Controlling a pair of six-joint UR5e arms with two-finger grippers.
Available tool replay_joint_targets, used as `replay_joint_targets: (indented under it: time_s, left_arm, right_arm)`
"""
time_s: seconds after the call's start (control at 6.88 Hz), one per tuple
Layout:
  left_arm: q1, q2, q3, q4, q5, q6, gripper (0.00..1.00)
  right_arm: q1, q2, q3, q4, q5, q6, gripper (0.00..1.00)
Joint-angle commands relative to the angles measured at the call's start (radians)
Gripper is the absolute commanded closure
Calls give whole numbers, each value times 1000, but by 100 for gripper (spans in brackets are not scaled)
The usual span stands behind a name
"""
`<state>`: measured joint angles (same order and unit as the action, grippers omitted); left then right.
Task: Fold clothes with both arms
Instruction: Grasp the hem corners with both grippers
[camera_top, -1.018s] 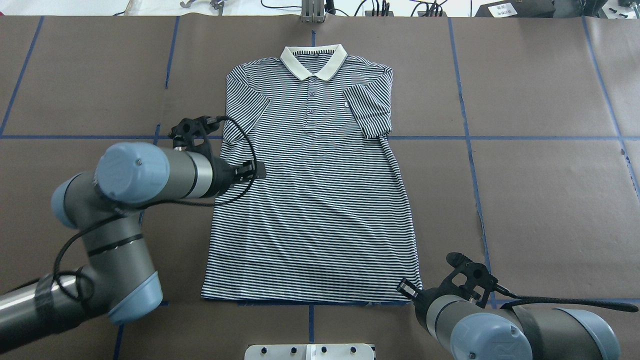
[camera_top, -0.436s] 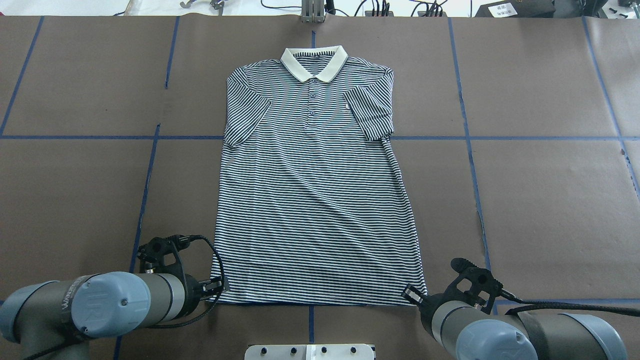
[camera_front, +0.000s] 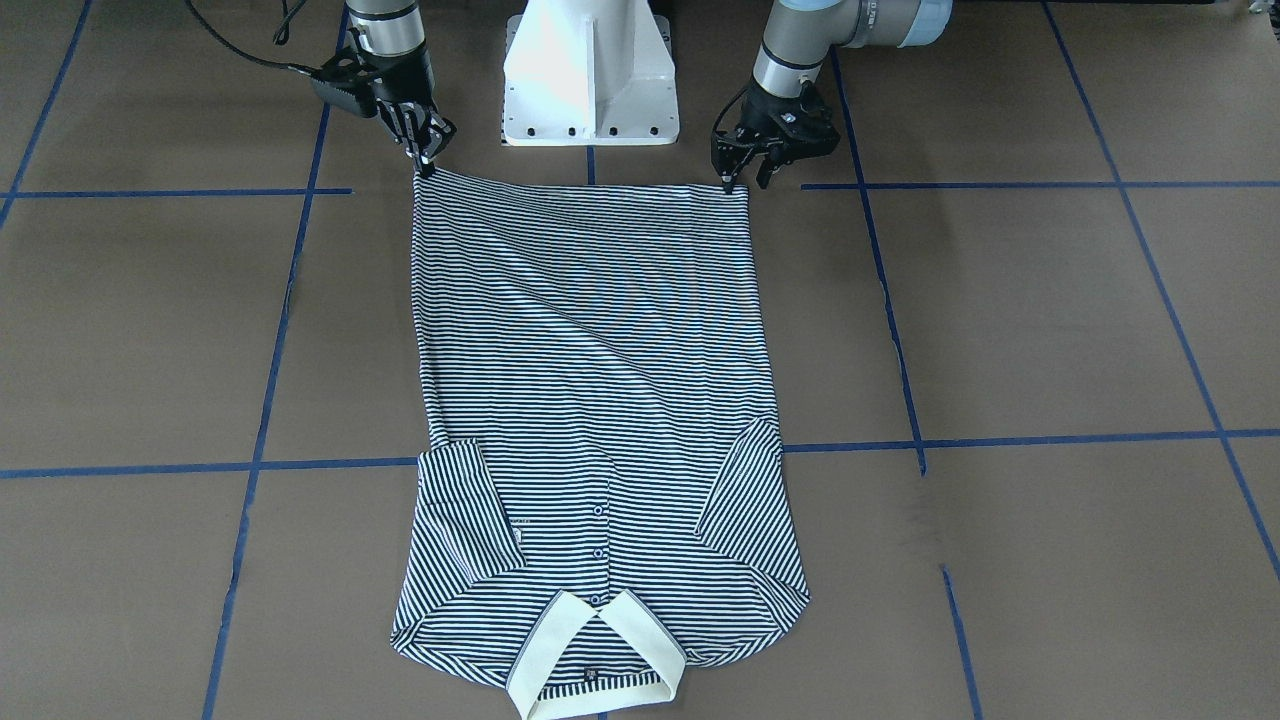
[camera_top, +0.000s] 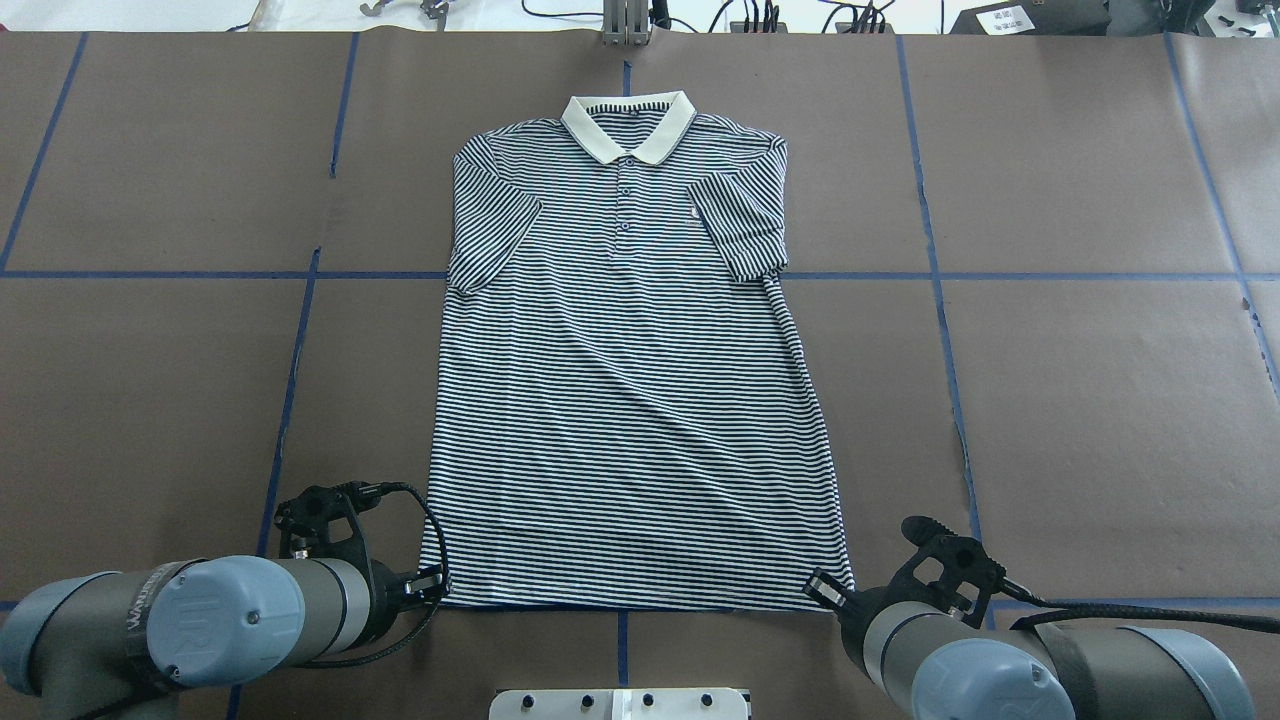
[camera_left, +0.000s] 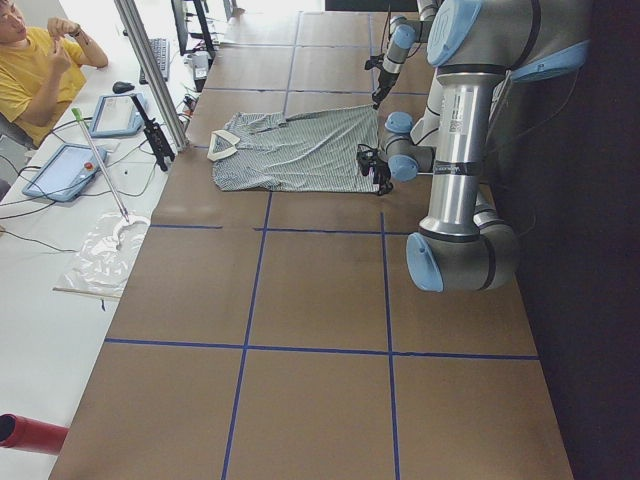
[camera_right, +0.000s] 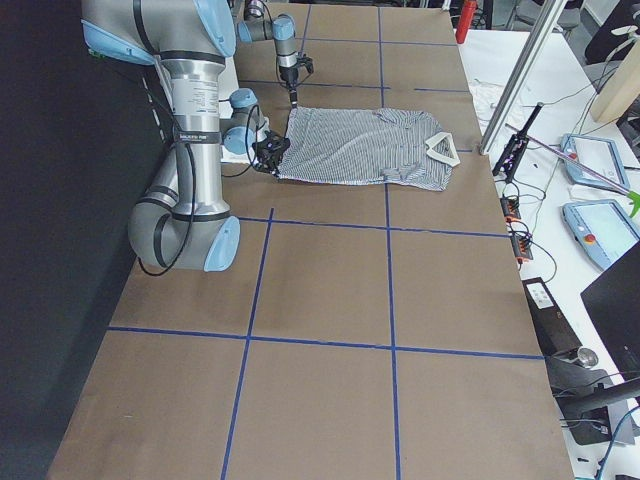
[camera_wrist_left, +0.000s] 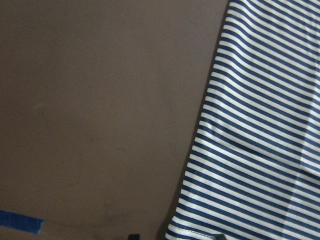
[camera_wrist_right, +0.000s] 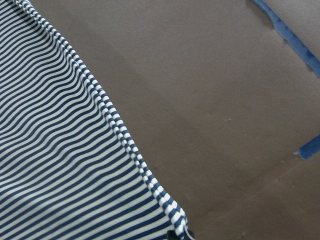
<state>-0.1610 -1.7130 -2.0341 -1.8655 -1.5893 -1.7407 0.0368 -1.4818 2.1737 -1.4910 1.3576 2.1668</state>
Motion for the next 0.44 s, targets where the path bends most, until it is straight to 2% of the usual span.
replay_joint_targets:
  time_s: [0.0,0.29]
  left_arm:
    - [1,-2,8,0,0,6,43]
    - [6,-7,11,0,0,7,43]
  right_arm:
    - [0,0,1,0,0,-1,100]
    - [0,2,1,0,-2,1,100]
